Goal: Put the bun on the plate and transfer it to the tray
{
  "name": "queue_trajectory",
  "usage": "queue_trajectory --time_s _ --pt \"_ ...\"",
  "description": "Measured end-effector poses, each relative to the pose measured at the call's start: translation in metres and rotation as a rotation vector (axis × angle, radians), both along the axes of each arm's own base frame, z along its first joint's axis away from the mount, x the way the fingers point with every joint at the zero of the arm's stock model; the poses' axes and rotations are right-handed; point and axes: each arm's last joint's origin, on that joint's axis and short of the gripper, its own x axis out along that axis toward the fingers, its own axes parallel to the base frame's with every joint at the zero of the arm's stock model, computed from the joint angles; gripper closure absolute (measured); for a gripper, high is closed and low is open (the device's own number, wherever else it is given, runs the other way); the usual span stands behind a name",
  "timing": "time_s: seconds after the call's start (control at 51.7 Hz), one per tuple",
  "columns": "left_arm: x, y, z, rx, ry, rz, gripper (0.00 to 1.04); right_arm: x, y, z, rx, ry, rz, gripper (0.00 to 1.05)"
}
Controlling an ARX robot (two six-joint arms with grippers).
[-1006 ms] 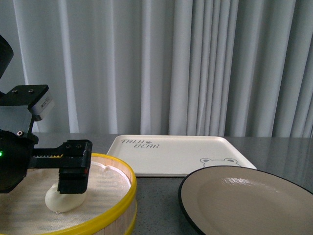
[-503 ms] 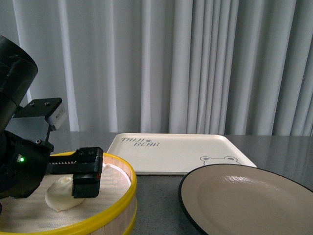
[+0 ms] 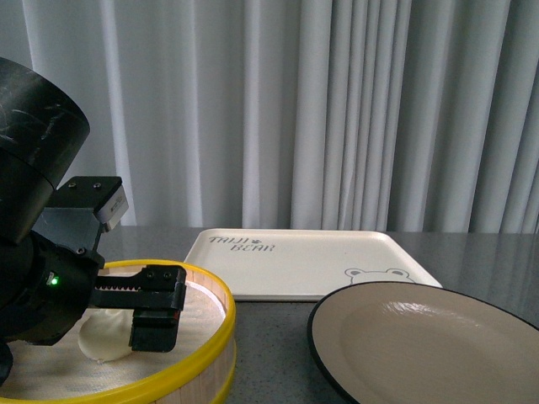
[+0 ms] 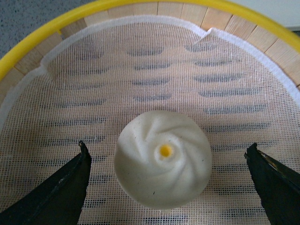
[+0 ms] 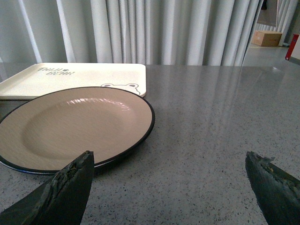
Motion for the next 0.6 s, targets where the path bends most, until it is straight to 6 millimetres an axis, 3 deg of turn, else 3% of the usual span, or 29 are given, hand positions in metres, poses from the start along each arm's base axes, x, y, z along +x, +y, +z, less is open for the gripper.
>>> queue_trajectory --time_s 0.116,0.29,0.387,0.6 --pt "0.001 0.000 -0.002 0.014 0.008 0.012 0.10 0.000 0.000 0.000 0.000 0.000 0.000 0.09" --pt "0.002 -0.002 -0.003 -0.002 0.011 0.003 0.44 0.000 0.000 0.000 0.000 0.000 0.000 0.09" --pt "0.002 -0.004 0.001 0.006 -0.015 0.005 0.56 0.000 0.000 0.000 0.000 0.000 0.000 0.09" --pt "-0.007 -0.018 0.031 0.041 -0.163 -0.063 0.89 0.000 0.000 0.000 0.000 0.000 0.000 0.09"
